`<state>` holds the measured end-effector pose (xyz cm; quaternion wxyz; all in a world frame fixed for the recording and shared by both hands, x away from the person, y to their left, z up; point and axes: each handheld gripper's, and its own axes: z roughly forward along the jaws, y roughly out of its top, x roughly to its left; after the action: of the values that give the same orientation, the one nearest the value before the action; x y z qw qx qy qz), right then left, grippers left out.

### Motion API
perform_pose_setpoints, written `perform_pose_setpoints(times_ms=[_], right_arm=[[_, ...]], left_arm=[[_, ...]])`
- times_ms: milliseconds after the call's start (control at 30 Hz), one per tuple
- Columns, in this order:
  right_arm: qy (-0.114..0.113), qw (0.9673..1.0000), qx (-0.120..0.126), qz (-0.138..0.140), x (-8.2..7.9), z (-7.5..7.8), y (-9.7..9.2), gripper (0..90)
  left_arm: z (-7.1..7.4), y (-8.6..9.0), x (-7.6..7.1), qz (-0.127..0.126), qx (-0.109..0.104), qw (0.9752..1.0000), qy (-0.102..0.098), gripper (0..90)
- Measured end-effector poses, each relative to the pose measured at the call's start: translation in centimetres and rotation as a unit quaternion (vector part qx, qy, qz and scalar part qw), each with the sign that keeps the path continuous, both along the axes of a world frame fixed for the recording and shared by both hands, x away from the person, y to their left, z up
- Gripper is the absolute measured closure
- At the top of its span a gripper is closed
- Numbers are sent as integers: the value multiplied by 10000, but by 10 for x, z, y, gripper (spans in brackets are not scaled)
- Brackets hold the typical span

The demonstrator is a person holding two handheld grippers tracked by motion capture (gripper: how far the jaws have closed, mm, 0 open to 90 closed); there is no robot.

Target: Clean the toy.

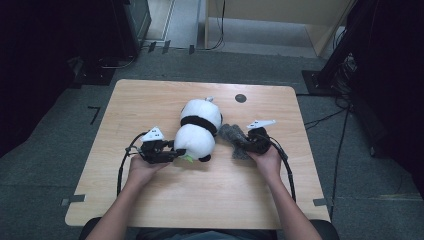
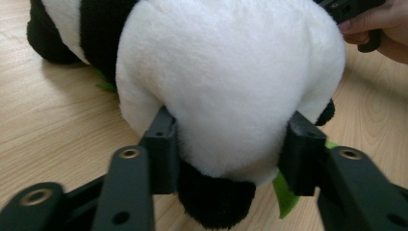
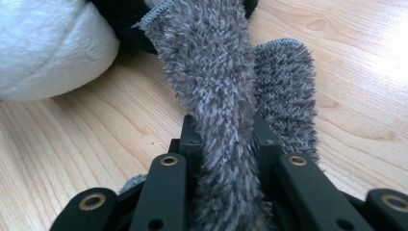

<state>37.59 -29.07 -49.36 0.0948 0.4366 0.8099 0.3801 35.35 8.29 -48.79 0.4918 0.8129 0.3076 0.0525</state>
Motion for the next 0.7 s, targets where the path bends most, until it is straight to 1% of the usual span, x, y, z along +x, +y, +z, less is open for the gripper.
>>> perform_pose_setpoints(times_ms=[33,67,100,133,167,233,333,367,400,467,500,567,600,633,700], right_arm=[[4,10000,1,2,0,0,0,739],[-7,10000,0,13,0,0,0,740],[-6,10000,6,14,0,1,0,740],[-10,10000,12,9,-1,1,0,739],[-17,10000,22,11,-1,2,-1,740],[-44,10000,68,-10,-2,4,-1,740],[-137,9997,173,-40,-3,10,-3,741],[-157,9997,202,-45,-4,11,-3,741],[-225,9994,250,-28,-5,14,-4,742],[-292,9990,339,-41,-7,20,-4,742],[-341,9985,426,-36,-8,24,-4,742],[-435,9970,643,16,-11,34,-5,742],[-472,9962,733,46,-12,39,-4,742],[-515,9957,770,69,-14,44,-2,742],[-662,9941,853,135,-19,54,2,742]], left_arm=[[1,-1,0,-8,39,10000,-9,583],[3,-2,-1,26,65,10000,-63,610],[3,-3,-2,36,57,9999,-81,644],[4,-3,-2,48,66,9999,-114,659],[5,-4,-3,39,65,9999,-150,671],[9,-5,-6,60,82,9995,-286,691],[16,-5,-10,147,-23,9989,-454,701],[19,-5,-11,188,-46,9983,-555,703],[20,-5,-12,192,-87,9982,-567,705],[23,-3,-13,287,-150,9973,-659,704],[25,-3,-13,344,-168,9968,-701,704],[30,-1,-13,376,-291,9960,-760,704],[32,-1,-13,415,-315,9954,-805,703],[34,-1,-13,426,-373,9952,-796,703],[37,-3,-13,471,-376,9951,-786,702]])
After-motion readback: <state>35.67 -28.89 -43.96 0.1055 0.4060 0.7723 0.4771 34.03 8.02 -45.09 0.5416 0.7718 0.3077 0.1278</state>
